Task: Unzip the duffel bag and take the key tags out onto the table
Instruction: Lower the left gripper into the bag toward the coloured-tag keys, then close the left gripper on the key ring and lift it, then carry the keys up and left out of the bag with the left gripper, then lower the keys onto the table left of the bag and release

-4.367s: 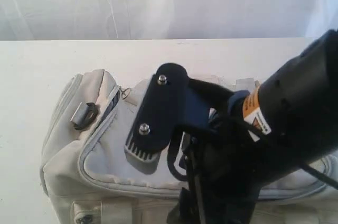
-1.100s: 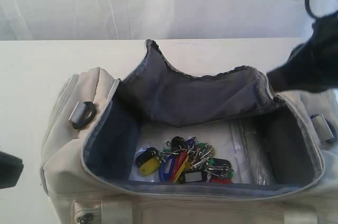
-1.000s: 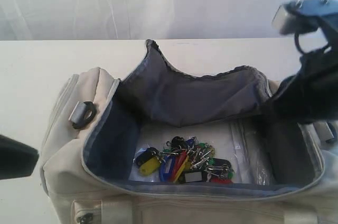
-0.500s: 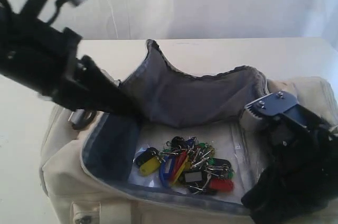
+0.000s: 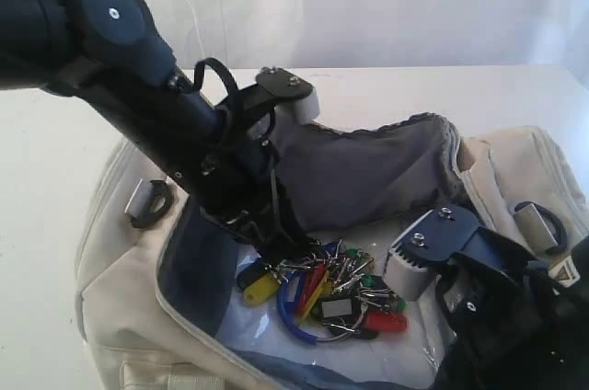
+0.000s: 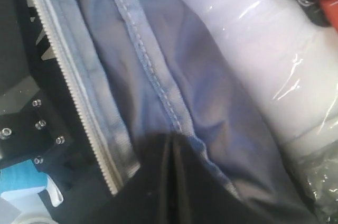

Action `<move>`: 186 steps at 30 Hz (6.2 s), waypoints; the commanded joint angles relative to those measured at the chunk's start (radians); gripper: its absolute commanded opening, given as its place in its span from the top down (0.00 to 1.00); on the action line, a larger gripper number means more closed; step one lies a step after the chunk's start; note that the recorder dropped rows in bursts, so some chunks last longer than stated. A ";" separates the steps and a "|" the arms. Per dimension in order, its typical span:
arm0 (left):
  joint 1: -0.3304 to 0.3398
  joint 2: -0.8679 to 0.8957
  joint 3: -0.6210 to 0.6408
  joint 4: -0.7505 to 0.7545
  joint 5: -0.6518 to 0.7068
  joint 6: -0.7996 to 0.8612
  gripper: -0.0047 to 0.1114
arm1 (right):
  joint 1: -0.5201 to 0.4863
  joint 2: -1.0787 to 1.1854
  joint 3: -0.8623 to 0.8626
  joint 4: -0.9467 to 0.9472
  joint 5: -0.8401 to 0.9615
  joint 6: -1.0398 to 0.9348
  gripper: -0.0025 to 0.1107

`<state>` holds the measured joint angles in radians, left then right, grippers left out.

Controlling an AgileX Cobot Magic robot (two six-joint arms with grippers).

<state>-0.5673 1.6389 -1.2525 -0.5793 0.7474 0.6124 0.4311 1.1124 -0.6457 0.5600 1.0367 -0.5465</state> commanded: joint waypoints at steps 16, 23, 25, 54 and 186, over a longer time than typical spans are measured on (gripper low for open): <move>-0.014 0.180 -0.076 0.138 -0.031 -0.207 0.50 | 0.009 -0.013 0.007 0.016 0.079 0.006 0.98; -0.014 0.276 -0.215 0.221 0.088 -0.276 0.50 | 0.009 -0.013 0.007 0.016 0.079 0.006 0.98; -0.014 0.294 -0.219 0.224 0.090 -0.276 0.50 | 0.009 -0.013 0.007 0.016 0.076 0.006 0.98; -0.053 0.361 -0.223 -0.010 0.109 -0.135 0.96 | 0.009 -0.013 0.007 0.012 0.054 0.006 0.98; 0.614 0.255 -0.295 0.501 0.187 -0.256 0.51 | 0.009 -0.013 0.007 -0.124 -0.016 0.166 0.98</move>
<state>0.0450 1.8984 -1.5457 -0.0780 0.9020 0.3685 0.4383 1.1078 -0.6457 0.4567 1.0089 -0.3845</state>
